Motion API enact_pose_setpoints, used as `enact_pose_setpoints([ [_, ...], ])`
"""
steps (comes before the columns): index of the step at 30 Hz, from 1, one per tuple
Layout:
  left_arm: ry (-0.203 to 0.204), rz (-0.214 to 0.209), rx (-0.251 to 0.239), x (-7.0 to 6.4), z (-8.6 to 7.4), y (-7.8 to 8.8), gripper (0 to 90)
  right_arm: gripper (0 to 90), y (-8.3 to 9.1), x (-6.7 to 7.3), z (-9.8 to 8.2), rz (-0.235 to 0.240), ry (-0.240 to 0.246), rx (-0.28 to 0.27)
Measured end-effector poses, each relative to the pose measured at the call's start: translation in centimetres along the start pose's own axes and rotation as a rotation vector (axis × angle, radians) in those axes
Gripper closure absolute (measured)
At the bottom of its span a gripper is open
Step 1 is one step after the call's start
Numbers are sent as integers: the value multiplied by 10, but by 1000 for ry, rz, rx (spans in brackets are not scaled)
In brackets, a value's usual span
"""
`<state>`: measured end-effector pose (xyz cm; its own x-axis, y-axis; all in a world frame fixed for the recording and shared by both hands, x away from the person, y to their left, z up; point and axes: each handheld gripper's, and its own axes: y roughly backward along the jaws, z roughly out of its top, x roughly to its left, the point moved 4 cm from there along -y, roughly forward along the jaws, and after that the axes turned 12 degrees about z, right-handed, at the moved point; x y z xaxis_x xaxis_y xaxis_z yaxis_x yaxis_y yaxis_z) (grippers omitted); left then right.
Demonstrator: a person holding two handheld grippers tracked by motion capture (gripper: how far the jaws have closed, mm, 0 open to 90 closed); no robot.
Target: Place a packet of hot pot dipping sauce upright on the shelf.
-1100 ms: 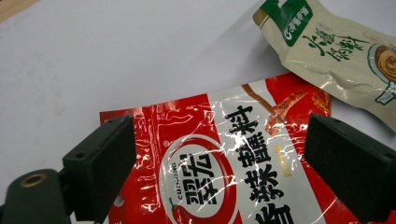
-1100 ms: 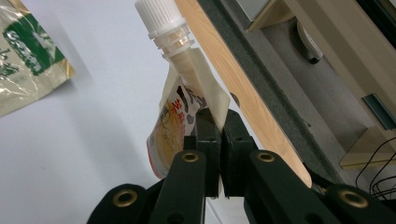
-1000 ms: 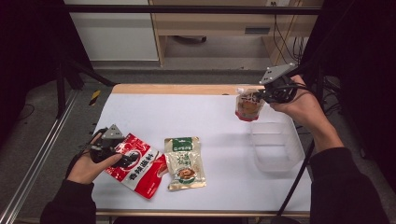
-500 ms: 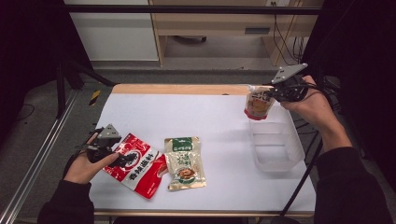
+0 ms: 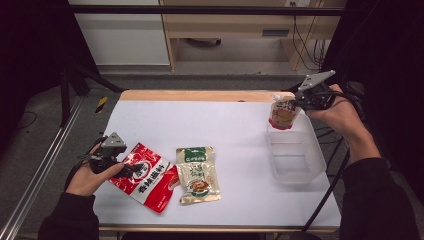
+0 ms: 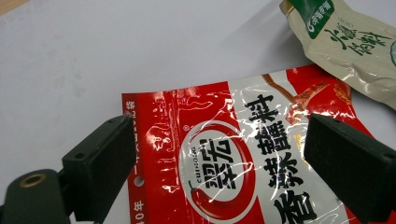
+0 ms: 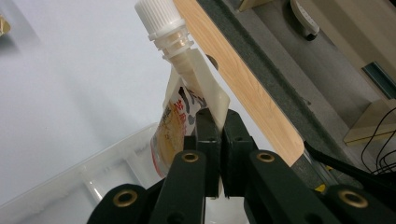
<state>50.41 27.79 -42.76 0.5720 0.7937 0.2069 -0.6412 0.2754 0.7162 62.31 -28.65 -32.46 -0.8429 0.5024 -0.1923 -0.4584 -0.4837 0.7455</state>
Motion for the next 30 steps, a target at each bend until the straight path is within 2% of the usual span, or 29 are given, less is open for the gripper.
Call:
enact_pose_setpoints([
  [5,13,3,-1,3,-2,1,95,882,-2,-4,-9,8,-17,-7],
  [12,17,4,-3,5,-2,1,95,882,-7,-4,-16,22,-28,0],
  [20,9,-1,-2,3,-2,1,94,882,-20,-1,-26,41,-44,31],
  [30,5,-4,3,3,-2,0,93,881,-31,1,-29,57,-53,37],
])
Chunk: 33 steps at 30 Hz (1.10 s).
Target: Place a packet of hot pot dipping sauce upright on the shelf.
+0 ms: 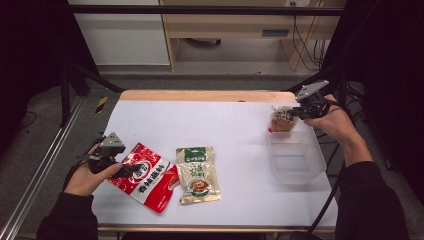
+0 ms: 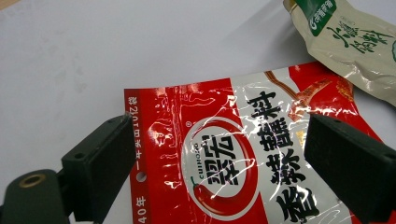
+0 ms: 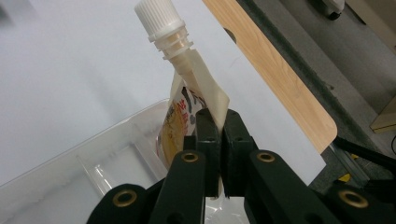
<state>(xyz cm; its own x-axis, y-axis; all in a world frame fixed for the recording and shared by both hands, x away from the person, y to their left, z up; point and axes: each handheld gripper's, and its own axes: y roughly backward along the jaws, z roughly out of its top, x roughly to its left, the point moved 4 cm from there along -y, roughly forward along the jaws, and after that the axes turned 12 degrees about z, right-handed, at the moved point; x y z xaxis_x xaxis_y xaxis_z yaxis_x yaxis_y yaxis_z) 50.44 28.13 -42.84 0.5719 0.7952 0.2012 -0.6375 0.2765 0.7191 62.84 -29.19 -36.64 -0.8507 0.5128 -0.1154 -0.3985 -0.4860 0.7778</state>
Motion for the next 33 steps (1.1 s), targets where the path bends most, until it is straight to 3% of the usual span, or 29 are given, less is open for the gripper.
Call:
enact_pose_setpoints([
  [9,-6,-7,6,-2,0,-1,92,880,-11,2,-2,13,-9,10],
  [33,-8,-13,1,-3,1,1,92,855,-10,0,-7,11,-52,9],
])
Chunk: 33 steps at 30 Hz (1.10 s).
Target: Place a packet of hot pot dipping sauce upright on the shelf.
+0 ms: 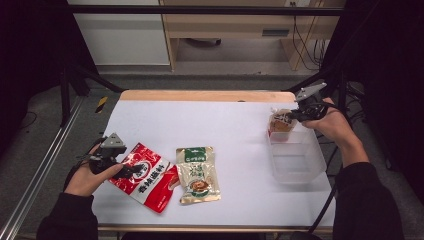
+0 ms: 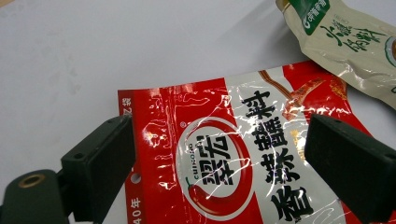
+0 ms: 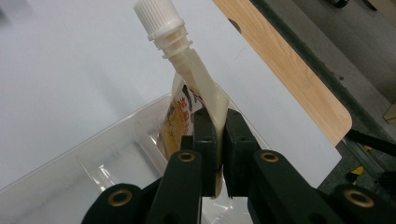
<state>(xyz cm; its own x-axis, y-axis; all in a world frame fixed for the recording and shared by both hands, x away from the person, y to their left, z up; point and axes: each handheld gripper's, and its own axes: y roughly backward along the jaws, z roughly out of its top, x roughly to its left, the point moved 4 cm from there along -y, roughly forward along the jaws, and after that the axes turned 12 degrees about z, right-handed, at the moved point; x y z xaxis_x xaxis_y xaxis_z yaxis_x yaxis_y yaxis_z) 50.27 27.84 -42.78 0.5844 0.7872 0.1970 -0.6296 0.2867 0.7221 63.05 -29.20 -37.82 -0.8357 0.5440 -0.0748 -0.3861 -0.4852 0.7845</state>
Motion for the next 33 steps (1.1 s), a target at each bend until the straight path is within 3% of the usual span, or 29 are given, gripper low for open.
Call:
enact_pose_setpoints([
  [9,-1,-2,3,0,0,0,92,745,2,0,0,5,-23,-20],
  [10,-2,-2,2,0,0,0,92,678,3,1,1,-3,-32,-21],
  [12,-3,-1,1,0,0,0,91,636,3,2,1,-6,-35,-24],
  [14,-3,-3,-1,-1,1,0,91,516,4,5,1,-31,-53,-27],
  [15,-3,-3,-1,-1,1,0,92,516,4,5,1,-31,-53,-27],
  [17,-7,-2,-3,-2,1,0,92,401,7,7,1,-58,-70,-39],
  [19,-11,-6,-2,-3,1,0,92,371,8,9,2,-62,-79,-53],
  [26,-24,-4,5,-8,3,-2,92,214,25,32,12,-95,-102,-115],
  [31,-35,-6,4,-13,5,-4,92,180,34,47,19,-111,-108,-153],
  [33,-27,-1,25,-17,4,-4,91,152,36,55,22,-120,-120,-159],
])
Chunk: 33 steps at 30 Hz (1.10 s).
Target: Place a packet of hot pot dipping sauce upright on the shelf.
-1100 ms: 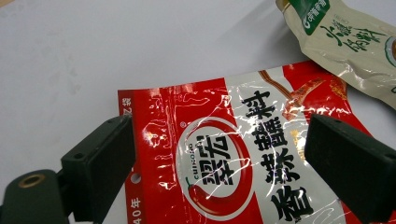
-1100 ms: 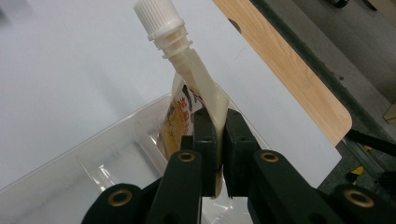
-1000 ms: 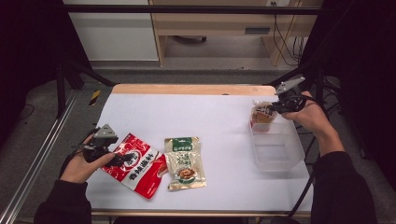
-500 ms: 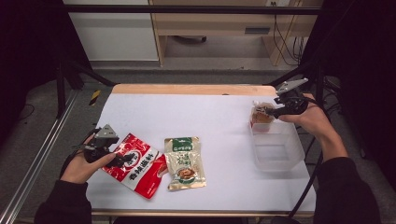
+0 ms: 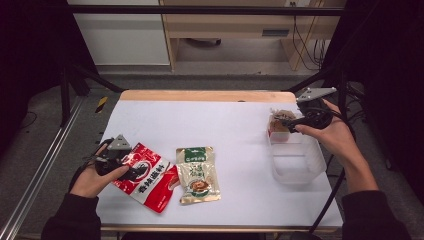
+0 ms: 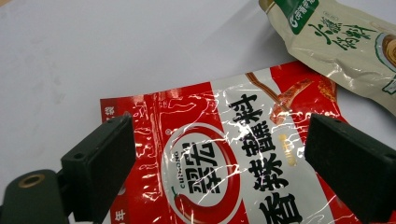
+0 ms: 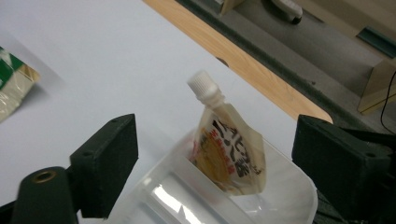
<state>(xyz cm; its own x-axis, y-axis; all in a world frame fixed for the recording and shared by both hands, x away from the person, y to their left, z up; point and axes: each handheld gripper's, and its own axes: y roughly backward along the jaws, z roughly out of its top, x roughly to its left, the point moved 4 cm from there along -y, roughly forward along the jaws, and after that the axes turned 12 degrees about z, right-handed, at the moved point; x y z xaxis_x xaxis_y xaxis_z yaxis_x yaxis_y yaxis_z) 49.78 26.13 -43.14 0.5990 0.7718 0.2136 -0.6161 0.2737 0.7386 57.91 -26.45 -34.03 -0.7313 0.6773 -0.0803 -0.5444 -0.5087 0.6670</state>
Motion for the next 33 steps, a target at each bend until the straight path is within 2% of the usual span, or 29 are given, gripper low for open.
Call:
enact_pose_setpoints([
  [2,4,3,9,-3,1,-1,91,145,4,10,3,2,15,-32],
  [3,-26,-4,-17,-3,3,-4,90,143,6,21,7,14,25,-60],
  [4,-29,-5,-17,-4,3,-4,90,143,6,21,7,14,25,-60],
  [5,-33,-9,-14,-6,4,-5,89,147,7,33,10,12,37,-88],
  [6,-33,-9,-14,-6,4,-5,88,147,7,33,10,12,37,-88],
  [7,-36,-9,-14,-9,5,-7,88,141,7,44,11,20,34,-90],
  [8,-36,-9,-14,-9,5,-7,87,141,7,44,11,20,34,-90],
  [13,-54,-16,-14,-15,7,-10,85,147,-1,73,13,26,17,-110],
  [20,-73,-29,-13,-24,12,-12,84,154,-29,115,12,60,34,-90],
  [21,-81,-28,-9,-26,13,-13,84,159,-38,126,12,78,33,-88],
  [22,-81,-28,-9,-26,13,-13,84,159,-38,126,12,78,33,-88],
  [24,-85,-29,-11,-29,15,-14,84,178,-54,143,10,103,33,-76],
  [25,-85,-29,-11,-29,15,-14,84,178,-54,143,10,103,33,-76],
  [26,-89,-32,-13,-31,16,-15,84,184,-64,154,8,117,35,-65],
  [28,-90,-33,-13,-32,17,-16,84,187,-69,160,8,125,38,-63],
  [31,-101,-37,-13,-35,20,-19,84,207,-89,180,6,158,28,-61],
  [33,-106,-37,-15,-37,22,-21,84,220,-93,184,5,165,29,-61],
])
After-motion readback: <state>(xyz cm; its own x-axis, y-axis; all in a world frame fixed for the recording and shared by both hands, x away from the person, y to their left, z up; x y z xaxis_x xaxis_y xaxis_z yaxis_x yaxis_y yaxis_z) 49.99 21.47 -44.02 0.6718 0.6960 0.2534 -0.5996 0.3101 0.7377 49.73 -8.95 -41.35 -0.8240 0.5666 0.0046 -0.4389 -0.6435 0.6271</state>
